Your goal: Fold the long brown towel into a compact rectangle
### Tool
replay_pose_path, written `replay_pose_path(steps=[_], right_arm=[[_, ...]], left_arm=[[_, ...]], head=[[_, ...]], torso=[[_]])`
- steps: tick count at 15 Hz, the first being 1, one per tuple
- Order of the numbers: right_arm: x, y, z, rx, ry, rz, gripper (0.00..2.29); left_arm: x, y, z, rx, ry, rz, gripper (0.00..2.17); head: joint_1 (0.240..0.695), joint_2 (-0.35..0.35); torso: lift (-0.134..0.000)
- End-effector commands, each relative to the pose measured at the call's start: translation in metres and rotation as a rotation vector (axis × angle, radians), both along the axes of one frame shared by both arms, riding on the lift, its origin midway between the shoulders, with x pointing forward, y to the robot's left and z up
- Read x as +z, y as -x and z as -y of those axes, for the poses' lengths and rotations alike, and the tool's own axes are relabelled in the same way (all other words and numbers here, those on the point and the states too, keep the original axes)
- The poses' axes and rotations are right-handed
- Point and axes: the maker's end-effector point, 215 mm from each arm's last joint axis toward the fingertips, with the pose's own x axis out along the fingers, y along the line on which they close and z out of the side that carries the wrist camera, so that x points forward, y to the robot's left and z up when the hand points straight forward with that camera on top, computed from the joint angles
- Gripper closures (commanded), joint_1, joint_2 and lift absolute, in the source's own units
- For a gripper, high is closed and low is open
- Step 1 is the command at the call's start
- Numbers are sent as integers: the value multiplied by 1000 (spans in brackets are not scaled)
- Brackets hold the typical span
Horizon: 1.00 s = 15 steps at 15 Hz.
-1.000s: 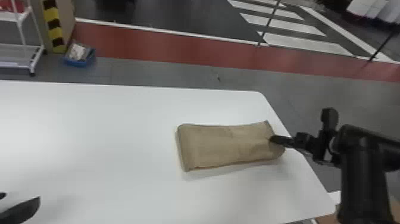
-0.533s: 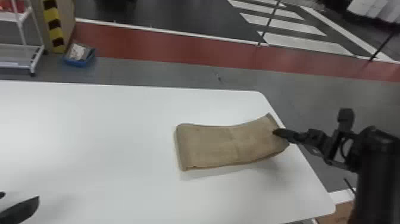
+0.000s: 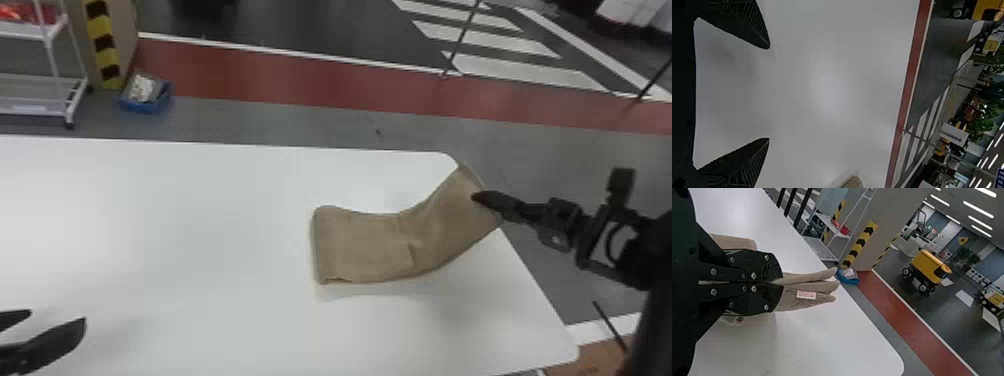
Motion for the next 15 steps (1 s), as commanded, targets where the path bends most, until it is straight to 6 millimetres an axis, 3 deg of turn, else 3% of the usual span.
replay_pose_path(steps=[1,5,8,12,15], right_arm=[[4,-7,-25,35,-29,19,1396],[-6,-21,-93,136,-37,15,1393],[-15,-22,-130,196,-32,6,1393],[-20,-11,-160,255,-7,-9,1393],[-38,-1,-178,291,10,-50,1389]], left_arm=[[2,-3,-1,2,-2,3,39],[0,-7,-3,6,-3,-2,39],[-3,-9,-6,10,-4,-7,39],[-6,-10,-6,14,1,-12,39],[-7,-10,-5,12,5,-13,39]], head=[[695,-285],[695,-220],[695,-154],[695,-95],[695,-73]], torso=[[-120],[-120],[-120],[-120],[-120]])
